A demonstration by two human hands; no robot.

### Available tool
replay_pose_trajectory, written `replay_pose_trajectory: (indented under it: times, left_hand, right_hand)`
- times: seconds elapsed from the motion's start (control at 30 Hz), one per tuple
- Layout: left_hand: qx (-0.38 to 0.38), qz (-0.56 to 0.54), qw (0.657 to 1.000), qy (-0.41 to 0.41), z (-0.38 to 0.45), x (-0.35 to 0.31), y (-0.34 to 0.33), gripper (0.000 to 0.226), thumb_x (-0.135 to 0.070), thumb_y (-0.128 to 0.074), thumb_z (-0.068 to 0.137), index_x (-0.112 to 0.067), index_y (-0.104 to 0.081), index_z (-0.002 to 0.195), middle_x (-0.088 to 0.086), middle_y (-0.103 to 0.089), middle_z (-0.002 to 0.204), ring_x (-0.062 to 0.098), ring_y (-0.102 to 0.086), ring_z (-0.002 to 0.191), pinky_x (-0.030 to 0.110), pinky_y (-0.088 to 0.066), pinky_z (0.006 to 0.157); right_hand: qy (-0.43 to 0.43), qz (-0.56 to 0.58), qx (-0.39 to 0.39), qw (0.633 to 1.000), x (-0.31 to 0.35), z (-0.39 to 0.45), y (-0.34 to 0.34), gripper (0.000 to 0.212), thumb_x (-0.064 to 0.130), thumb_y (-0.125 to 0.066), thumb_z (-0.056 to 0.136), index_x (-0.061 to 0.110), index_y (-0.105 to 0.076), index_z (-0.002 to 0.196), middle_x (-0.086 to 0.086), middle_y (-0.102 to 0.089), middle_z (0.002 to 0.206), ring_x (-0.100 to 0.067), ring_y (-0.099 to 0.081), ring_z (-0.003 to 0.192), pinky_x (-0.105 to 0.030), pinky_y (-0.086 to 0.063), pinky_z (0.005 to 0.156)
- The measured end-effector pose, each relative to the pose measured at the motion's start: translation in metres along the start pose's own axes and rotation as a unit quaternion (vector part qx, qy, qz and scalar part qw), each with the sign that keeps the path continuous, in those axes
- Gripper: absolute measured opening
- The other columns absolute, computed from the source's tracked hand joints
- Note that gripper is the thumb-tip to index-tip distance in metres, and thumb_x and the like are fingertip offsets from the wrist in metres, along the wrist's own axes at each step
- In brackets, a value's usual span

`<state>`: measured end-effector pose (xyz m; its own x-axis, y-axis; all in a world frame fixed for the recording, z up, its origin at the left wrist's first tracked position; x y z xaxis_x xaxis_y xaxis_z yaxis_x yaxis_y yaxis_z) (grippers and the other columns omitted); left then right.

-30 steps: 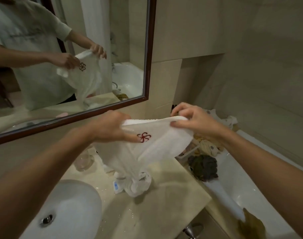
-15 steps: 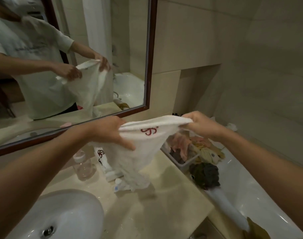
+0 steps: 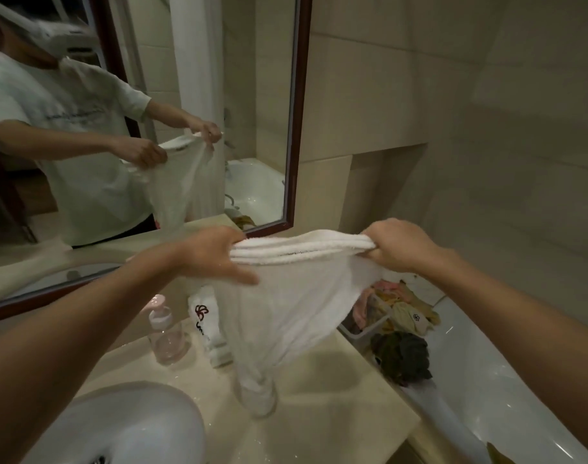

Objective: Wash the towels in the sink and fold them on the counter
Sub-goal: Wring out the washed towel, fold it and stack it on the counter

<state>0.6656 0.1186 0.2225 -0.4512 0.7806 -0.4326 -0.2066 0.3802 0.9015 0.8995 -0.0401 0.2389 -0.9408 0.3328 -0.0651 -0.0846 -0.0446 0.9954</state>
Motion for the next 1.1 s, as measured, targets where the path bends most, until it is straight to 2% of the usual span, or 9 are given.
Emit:
replay_pose_trajectory:
  times: [0.1,0.2,0.33,0.43,0.5,0.63,0.83,0.93,1.1]
  left_hand:
    - [-0.056,0.24,0.968,0.054,-0.002,-0.002,0.009,0.03,-0.041,-0.079,0.077,-0.025,-0.062,0.096,-0.008,-0.058,0.084,0.013,-0.055,0.075,0.027,-0.042,0.066]
    - [-0.096,0.201,0.973,0.062,-0.001,0.003,0.024,0.008,-0.034,-0.068,0.09,-0.028,-0.064,0.094,-0.007,-0.056,0.077,0.016,-0.055,0.072,0.027,-0.039,0.064]
    - [-0.121,-0.166,0.979,0.016,-0.006,0.01,0.03,0.015,-0.014,-0.065,0.094,-0.021,-0.07,0.082,-0.004,-0.065,0.074,0.0,-0.057,0.063,0.019,-0.045,0.062]
    - [-0.094,-0.196,0.976,-0.015,-0.011,0.001,0.028,0.009,-0.021,-0.071,0.09,-0.019,-0.073,0.098,0.001,-0.074,0.09,0.007,-0.064,0.077,0.02,-0.046,0.067]
    - [-0.026,-0.153,0.988,-0.007,-0.013,-0.006,0.022,0.022,-0.031,-0.082,0.079,-0.024,-0.069,0.095,-0.004,-0.073,0.086,0.007,-0.067,0.075,0.02,-0.048,0.067]
    - [-0.024,0.271,0.962,0.029,-0.002,-0.017,0.02,0.037,-0.045,-0.08,0.077,-0.026,-0.062,0.103,-0.006,-0.067,0.096,0.012,-0.063,0.084,0.024,-0.047,0.069]
    - [-0.19,0.071,0.979,0.021,0.004,-0.014,0.059,0.006,-0.013,-0.063,0.091,-0.018,-0.066,0.089,0.0,-0.062,0.081,0.019,-0.058,0.074,0.029,-0.043,0.065]
    - [-0.147,-0.059,0.987,-0.011,-0.001,-0.012,0.062,0.016,-0.014,-0.067,0.09,-0.024,-0.064,0.078,0.0,-0.067,0.078,0.016,-0.061,0.071,0.03,-0.047,0.062]
    - [-0.056,0.054,0.997,-0.028,-0.004,-0.007,0.035,0.023,-0.023,-0.071,0.089,-0.036,-0.056,0.077,-0.008,-0.065,0.08,0.015,-0.064,0.077,0.034,-0.053,0.074]
  right_hand:
    - [-0.003,0.337,-0.029,0.941,-0.002,-0.004,0.008,0.019,0.015,-0.062,0.095,0.004,-0.068,0.08,-0.002,-0.066,0.074,-0.017,-0.058,0.067,-0.035,-0.04,0.061]
    - [0.02,0.491,0.012,0.871,0.012,-0.011,0.026,0.016,0.005,-0.061,0.093,-0.009,-0.064,0.087,-0.002,-0.061,0.072,-0.013,-0.054,0.065,-0.026,-0.041,0.058]
    - [0.061,0.41,0.074,0.907,0.022,-0.011,0.048,0.026,0.018,-0.06,0.095,-0.006,-0.062,0.106,-0.021,-0.063,0.093,-0.028,-0.059,0.076,-0.026,-0.045,0.066]
    - [0.048,0.339,0.208,0.916,0.021,-0.017,0.039,0.033,0.037,-0.07,0.091,0.017,-0.066,0.117,-0.004,-0.072,0.107,-0.021,-0.071,0.094,-0.025,-0.054,0.075]
    - [0.024,0.209,0.243,0.947,0.016,-0.021,0.025,0.04,0.052,-0.074,0.082,0.022,-0.068,0.107,0.004,-0.072,0.097,-0.015,-0.07,0.081,-0.024,-0.055,0.069]
    - [-0.042,-0.084,0.02,0.995,0.007,0.002,0.035,0.035,0.056,-0.065,0.085,0.023,-0.055,0.078,0.003,-0.058,0.075,-0.021,-0.058,0.07,-0.031,-0.044,0.061]
    - [-0.004,0.399,-0.112,0.91,0.0,0.002,0.072,0.017,0.021,-0.062,0.094,0.009,-0.072,0.088,-0.007,-0.068,0.075,-0.014,-0.063,0.068,-0.025,-0.045,0.057]
    - [0.048,0.389,-0.043,0.919,0.001,0.001,0.068,0.024,0.028,-0.065,0.093,0.007,-0.072,0.101,-0.012,-0.072,0.092,-0.021,-0.065,0.077,-0.029,-0.048,0.066]
    - [0.032,0.289,0.183,0.939,-0.002,-0.01,0.033,0.041,0.051,-0.075,0.083,0.017,-0.073,0.106,0.0,-0.076,0.099,-0.019,-0.073,0.089,-0.03,-0.06,0.079]
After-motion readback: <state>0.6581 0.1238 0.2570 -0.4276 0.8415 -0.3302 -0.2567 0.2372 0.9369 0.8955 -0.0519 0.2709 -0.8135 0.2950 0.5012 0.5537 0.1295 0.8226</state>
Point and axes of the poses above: each hand's wrist, its own z-axis towards the middle knuckle, its own y-axis out of the back of the hand, x = y × z, the point moved 5 cm from there along z, towards the middle knuckle
